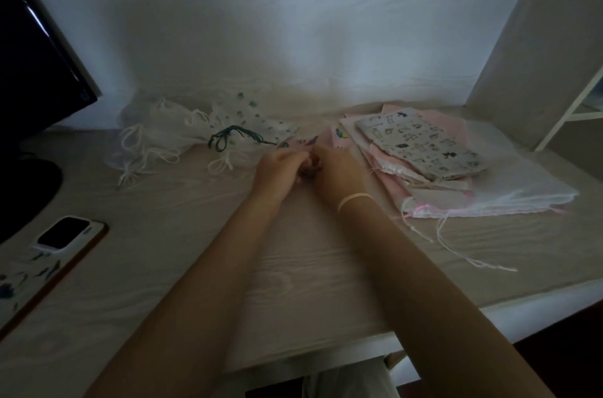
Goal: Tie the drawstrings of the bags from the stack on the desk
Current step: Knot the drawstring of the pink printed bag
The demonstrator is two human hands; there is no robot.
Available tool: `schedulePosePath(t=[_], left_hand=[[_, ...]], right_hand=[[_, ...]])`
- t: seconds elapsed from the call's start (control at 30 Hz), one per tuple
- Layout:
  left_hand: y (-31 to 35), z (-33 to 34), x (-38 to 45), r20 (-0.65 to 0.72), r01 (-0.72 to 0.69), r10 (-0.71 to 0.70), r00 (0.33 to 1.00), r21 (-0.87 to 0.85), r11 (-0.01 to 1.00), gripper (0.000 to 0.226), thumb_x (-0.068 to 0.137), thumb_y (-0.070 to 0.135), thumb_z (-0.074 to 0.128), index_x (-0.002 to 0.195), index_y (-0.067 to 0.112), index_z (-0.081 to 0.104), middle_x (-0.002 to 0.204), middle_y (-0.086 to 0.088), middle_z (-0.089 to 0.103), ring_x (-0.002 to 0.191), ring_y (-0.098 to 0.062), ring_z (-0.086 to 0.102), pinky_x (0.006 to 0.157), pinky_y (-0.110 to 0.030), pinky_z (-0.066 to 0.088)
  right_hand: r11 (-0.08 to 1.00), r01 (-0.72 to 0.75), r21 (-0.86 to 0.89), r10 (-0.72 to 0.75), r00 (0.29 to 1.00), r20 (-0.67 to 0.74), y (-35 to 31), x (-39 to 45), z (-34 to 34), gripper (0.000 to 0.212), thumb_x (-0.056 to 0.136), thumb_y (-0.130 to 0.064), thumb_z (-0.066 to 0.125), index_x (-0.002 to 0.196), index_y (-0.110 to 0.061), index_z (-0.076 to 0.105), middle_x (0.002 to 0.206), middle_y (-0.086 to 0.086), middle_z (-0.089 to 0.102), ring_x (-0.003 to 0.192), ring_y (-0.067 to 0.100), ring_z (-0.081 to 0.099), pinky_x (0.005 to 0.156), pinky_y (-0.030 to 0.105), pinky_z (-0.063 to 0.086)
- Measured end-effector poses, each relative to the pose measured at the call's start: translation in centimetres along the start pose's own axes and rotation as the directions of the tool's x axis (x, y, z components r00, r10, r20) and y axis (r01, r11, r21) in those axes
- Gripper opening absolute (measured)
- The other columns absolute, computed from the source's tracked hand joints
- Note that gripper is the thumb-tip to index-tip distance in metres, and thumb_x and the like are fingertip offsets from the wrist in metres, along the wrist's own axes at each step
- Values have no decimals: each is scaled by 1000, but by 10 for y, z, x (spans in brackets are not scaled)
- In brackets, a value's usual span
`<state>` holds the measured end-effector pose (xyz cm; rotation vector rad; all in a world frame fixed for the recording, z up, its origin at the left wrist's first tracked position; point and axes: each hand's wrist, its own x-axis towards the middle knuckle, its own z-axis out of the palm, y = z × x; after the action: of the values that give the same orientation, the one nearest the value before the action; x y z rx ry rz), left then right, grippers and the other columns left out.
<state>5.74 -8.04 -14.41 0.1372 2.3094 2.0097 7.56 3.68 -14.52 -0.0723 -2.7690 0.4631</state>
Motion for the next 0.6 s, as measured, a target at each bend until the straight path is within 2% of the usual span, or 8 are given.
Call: schedulePosePath(t=[0.07,0.2,0.27,0.33,0.43,0.5,0.6], left_hand=[[-3,-1,-1,9,-66,66,998,-22,998,17,89,20,62,75,17,72,50,4,55,46,-11,47,43,-19,36],[-5,-7,-2,63,-128,128,990,-7,992,17,96,23,57,92,17,73,67,-11,62,47,-16,49,40,-18,35],[-6,-10,-2,60,-150,146,987,59,987,18,97,24,57,97,17,73,71,-8,67,43,-12,49,41,-16,35],[-7,-12,-4,60,-176,171,983,97,980,16,96,23,58,98,18,73,65,-2,64,39,-9,46,43,-17,37],[-10,-13,-6,55,-220,213,976,196,956,15,92,20,64,99,13,75,56,10,57,38,2,45,46,-12,35],[-12,-14,-5,83,-254,240,967,282,925,15,91,19,66,97,11,77,57,15,55,41,8,47,48,-7,33],[-11,-14,-7,178,-285,238,955,327,901,15,86,23,71,95,13,78,68,14,64,59,6,56,60,-12,42]], right_hand=[[998,50,34,-50,999,-8,-2,1,6,17,87,-15,51,100,-17,61,94,6,68,89,25,63,71,29,44],[977,44,206,-67,992,106,3,1,10,20,87,-13,55,104,-19,64,99,3,69,89,17,61,74,22,39],[930,22,367,-72,990,122,11,-2,7,27,85,-12,58,111,-18,63,100,2,67,90,13,59,78,23,42],[886,-13,463,-43,993,111,18,-2,4,27,85,-18,62,112,-20,63,98,-1,67,90,12,61,79,23,46],[835,-15,550,-19,998,57,20,-2,-1,12,79,-19,68,90,-24,67,86,-1,67,84,14,63,76,30,52],[765,-39,643,18,999,39,16,-2,-6,15,77,-9,68,82,-23,65,82,5,67,78,19,64,75,35,54],[618,-65,783,46,998,46,11,-4,-13,19,83,1,61,83,-18,65,75,7,66,62,12,62,61,25,53]])
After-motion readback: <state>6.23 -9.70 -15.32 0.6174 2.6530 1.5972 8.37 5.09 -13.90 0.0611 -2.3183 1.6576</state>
